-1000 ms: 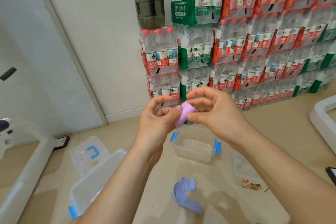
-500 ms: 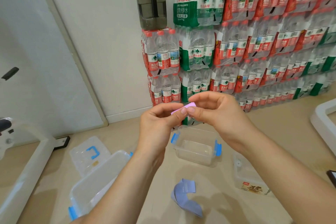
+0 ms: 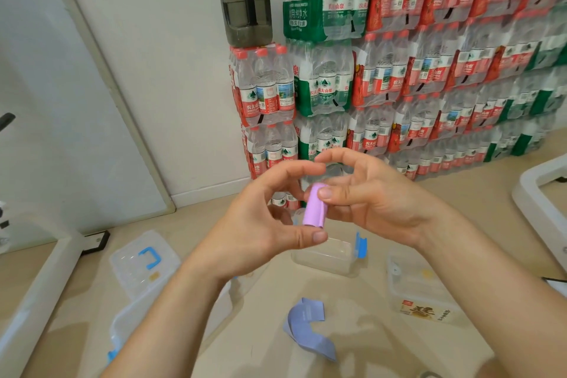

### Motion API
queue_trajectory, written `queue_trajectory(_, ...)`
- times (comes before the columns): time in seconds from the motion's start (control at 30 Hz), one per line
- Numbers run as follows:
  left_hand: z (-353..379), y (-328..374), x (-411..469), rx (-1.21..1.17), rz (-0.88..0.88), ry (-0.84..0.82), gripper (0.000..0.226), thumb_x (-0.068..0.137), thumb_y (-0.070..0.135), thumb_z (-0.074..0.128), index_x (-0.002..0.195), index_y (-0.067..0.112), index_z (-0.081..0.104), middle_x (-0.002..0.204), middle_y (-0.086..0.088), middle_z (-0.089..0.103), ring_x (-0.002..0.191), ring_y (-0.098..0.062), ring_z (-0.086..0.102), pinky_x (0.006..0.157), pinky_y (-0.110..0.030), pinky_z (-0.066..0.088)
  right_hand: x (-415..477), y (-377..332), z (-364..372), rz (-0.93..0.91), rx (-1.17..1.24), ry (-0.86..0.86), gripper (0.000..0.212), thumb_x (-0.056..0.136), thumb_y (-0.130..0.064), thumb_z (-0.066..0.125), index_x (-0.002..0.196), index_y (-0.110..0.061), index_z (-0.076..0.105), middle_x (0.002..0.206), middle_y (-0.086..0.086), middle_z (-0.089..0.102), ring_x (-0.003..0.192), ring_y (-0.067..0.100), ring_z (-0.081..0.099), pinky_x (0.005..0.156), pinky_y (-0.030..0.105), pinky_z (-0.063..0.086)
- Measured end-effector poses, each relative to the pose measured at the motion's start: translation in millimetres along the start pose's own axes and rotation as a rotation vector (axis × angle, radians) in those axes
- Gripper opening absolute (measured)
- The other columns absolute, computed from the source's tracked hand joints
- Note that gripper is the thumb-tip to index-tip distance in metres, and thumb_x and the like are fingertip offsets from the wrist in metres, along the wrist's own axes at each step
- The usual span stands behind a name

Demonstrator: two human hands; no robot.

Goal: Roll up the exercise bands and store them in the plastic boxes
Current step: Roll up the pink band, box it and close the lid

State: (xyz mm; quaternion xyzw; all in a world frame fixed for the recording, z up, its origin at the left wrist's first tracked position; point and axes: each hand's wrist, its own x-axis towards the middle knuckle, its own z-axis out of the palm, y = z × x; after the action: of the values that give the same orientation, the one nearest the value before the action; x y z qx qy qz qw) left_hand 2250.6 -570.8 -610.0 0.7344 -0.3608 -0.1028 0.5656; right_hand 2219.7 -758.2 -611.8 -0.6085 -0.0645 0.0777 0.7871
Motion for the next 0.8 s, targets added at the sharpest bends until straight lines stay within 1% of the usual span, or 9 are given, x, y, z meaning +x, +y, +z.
queue_trajectory(0.07,1.7,2.4,-0.6,0.040,0.006,-0.002,0.060,0.056,0.014,0.087,0.109,0.031,0.064,0.114,-0.007,0.059,0.085,-0.032,0.052,0.064,-0.038,0.047,0.7,0.4,-0.3,0.027,-0.007,-0.010,0.053,0.069,0.001,0.070,0.116,-0.015,0.052,0.087,0.016,0.070,0.082,0.028,0.066,0.084,0.039,0.052)
queue_trajectory(0.2,4.3,3.9,-0.5,0.123,0.028,0.043,0.061,0.054,0.012,0.088,0.106,0.030,0.064,0.099,0.013,0.065,0.086,-0.018,0.055,0.075,-0.023,0.050,1.2,1.9,1.8,0.042,0.023,0.018,0.073,0.067,0.004,0.072,0.130,-0.022,0.046,0.095,0.018,0.067,0.086,0.027,0.066,0.083,0.037,0.055)
queue_trajectory(0.27,4.7,3.1,-0.7,0.188,0.042,0.095,0.066,0.053,0.011,0.089,0.110,0.033,0.062,0.099,0.015,0.066,0.083,-0.016,0.054,0.079,-0.025,0.050,1.5,3.7,4.5,0.033,0.041,0.060,0.080,0.065,0.005,0.075,0.134,-0.024,0.044,0.090,0.015,0.068,0.083,0.024,0.067,0.081,0.034,0.056)
queue_trajectory(0.43,6.8,1.7,-1.4,0.488,0.170,0.157,0.073,0.055,0.023,0.085,0.118,0.044,0.054,0.095,0.020,0.060,0.082,-0.009,0.048,0.075,-0.012,0.042,0.3,2.2,10.5,-0.019,0.014,0.146,0.087,0.065,0.006,0.070,0.138,-0.029,0.038,0.086,0.014,0.066,0.082,0.024,0.067,0.076,0.033,0.057)
queue_trajectory(0.5,6.4,0.9,-1.5,0.416,0.144,0.082,0.075,0.059,0.023,0.086,0.123,0.044,0.054,0.105,0.022,0.059,0.091,-0.009,0.051,0.077,-0.013,0.044,-1.7,0.2,11.3,-0.031,-0.084,0.149,0.093,0.067,0.009,0.071,0.139,-0.038,0.035,0.095,0.017,0.065,0.084,0.027,0.069,0.079,0.038,0.057)
queue_trajectory(0.57,3.4,1.7,-2.4,0.239,0.047,-0.055,0.075,0.066,0.019,0.084,0.129,0.041,0.051,0.120,0.017,0.058,0.101,-0.009,0.054,0.079,-0.025,0.051,-4.1,-1.0,10.2,-0.023,-0.191,0.126,0.102,0.067,0.009,0.077,0.137,-0.050,0.033,0.109,0.020,0.062,0.087,0.031,0.069,0.089,0.044,0.054)
queue_trajectory(0.67,-2.9,0.9,-4.5,0.038,-0.031,-0.201,0.050,0.079,0.015,0.071,0.125,0.028,0.060,0.124,0.007,0.064,0.111,-0.020,0.060,0.088,-0.044,0.053,-7.8,-1.4,8.3,0.032,-0.261,0.014,0.108,0.064,0.005,0.078,0.134,-0.061,0.029,0.118,0.022,0.059,0.089,0.032,0.069,0.096,0.048,0.050)
queue_trajectory(0.73,-5.4,-0.5,-4.7,-0.061,-0.073,-0.184,0.034,0.078,0.008,0.070,0.111,0.017,0.069,0.110,-0.004,0.072,0.106,-0.023,0.066,0.091,-0.038,0.054,-8.7,0.1,7.3,0.075,-0.238,-0.038,0.110,0.066,0.009,0.076,0.138,-0.058,0.026,0.113,0.021,0.057,0.090,0.033,0.068,0.095,0.048,0.051)
queue_trajectory(0.8,-5.4,-1.6,-4.6,-0.150,-0.118,-0.118,0.027,0.071,0.004,0.075,0.098,0.010,0.073,0.094,-0.010,0.076,0.089,-0.020,0.071,0.079,-0.027,0.057,-8.1,1.2,7.8,0.100,-0.178,-0.033,0.102,0.071,0.011,0.073,0.140,-0.050,0.029,0.110,0.022,0.057,0.089,0.031,0.067,0.089,0.045,0.054)
